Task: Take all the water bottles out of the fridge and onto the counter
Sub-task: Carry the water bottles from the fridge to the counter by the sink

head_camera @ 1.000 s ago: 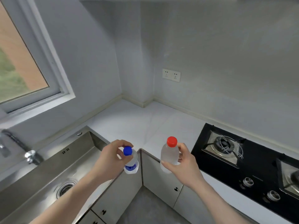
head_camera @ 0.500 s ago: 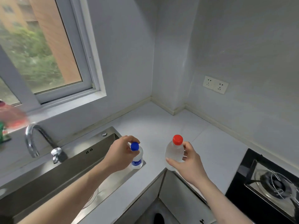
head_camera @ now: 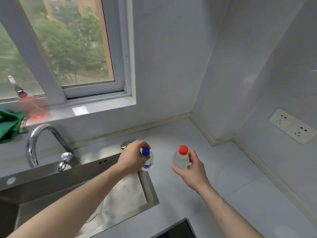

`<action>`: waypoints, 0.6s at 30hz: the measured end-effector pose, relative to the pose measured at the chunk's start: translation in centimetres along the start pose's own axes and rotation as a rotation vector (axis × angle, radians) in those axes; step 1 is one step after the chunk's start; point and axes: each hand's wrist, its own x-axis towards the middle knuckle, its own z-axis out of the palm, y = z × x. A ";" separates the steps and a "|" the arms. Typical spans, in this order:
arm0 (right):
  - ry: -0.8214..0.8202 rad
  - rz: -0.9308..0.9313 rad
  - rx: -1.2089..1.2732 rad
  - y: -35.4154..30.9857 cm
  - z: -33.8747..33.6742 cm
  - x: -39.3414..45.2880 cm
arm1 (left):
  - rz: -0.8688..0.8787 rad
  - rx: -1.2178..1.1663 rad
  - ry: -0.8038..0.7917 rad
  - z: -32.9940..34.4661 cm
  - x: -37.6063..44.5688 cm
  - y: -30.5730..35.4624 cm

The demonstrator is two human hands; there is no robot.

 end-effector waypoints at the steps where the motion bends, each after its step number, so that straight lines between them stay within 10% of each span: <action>1: -0.007 0.006 -0.006 0.2 0.2 1.1 | -0.020 0.007 0.016 0.3 0.7 -0.1; 18: -0.114 0.118 -0.082 2.0 4.6 13.5 | -0.163 0.094 0.062 2.7 12.5 -3.9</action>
